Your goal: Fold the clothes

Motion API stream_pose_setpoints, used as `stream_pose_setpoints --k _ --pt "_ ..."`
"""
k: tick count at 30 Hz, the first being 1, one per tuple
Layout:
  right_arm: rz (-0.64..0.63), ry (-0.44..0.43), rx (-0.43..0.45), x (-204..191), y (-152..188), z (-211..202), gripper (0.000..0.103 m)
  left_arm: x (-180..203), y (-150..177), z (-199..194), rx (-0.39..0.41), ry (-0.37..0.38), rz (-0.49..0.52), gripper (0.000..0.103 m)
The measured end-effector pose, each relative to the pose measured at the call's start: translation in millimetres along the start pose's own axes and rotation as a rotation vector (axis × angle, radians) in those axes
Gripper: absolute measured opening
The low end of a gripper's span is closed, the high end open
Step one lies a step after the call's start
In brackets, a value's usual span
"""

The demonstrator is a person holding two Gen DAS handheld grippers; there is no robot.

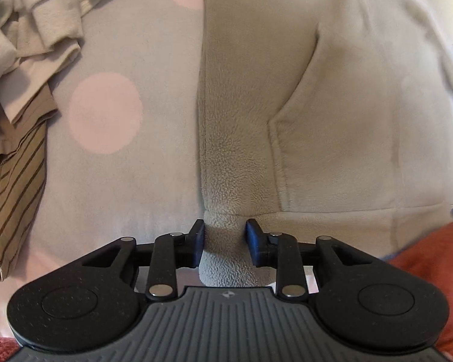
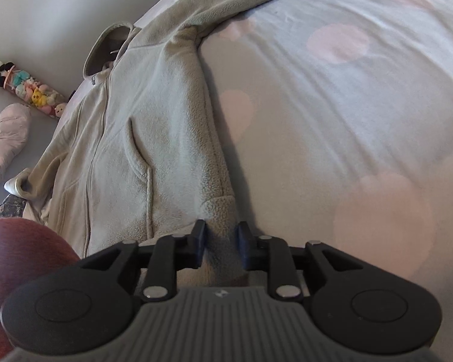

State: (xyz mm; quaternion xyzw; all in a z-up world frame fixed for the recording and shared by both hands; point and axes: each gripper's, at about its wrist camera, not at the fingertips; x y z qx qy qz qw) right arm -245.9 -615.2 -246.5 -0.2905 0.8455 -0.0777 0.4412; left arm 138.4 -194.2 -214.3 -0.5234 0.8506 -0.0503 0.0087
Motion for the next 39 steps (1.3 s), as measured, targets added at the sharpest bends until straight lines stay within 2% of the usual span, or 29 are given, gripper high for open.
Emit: stream_pose_setpoints --k 3,5,7,10,14,17,19,22,27,29,31,38,39 --pt "-0.004 0.053 0.065 -8 -12 -19 0.032 -20 -6 -28 0.089 0.026 -0.029 0.033" --pt "0.0 0.072 0.113 -14 -23 -30 0.032 -36 -13 -47 0.159 0.026 -0.062 0.042" --pt "0.006 0.068 0.154 -22 -36 -36 0.034 -48 -20 -67 0.234 -0.001 -0.1 0.044" --pt "-0.015 0.043 0.188 -51 -57 -25 0.044 -67 -41 -83 0.32 -0.06 -0.154 0.044" --pt "-0.069 0.001 0.194 -95 -75 5 0.055 -89 -77 -105 0.429 -0.121 -0.222 0.044" --pt "-0.126 -0.008 0.182 -130 -85 39 0.06 -103 -102 -121 0.512 -0.177 -0.254 0.051" --pt "-0.157 -0.03 0.178 -150 -89 63 0.065 -102 -122 -127 0.556 -0.232 -0.255 0.06" --pt "-0.16 -0.091 0.184 -167 -91 98 0.069 -92 -155 -124 0.597 -0.357 -0.214 0.066" --pt "-0.094 -0.155 0.123 -166 -81 159 0.069 -69 -210 -108 0.647 -0.595 -0.118 0.067" --pt "-0.074 -0.169 0.091 -159 -76 177 0.069 -59 -235 -98 0.638 -0.698 -0.073 0.067" --pt "-0.059 -0.159 0.056 -151 -73 192 0.069 -52 -259 -85 0.631 -0.766 -0.027 0.067" --pt "-0.01 -0.182 0.021 -133 -73 217 0.069 -54 -324 -21 0.436 -1.008 0.028 0.067" --pt "-0.013 -0.188 0.021 -134 -72 219 0.069 -54 -327 -13 0.419 -1.071 0.056 0.066"
Point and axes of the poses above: each gripper's, at about its wrist camera, not at the fingertips, and z roughly the way its jaws point, x to its right, y to its underside, and after that the axes turned 13 degrees about -y, right-handed
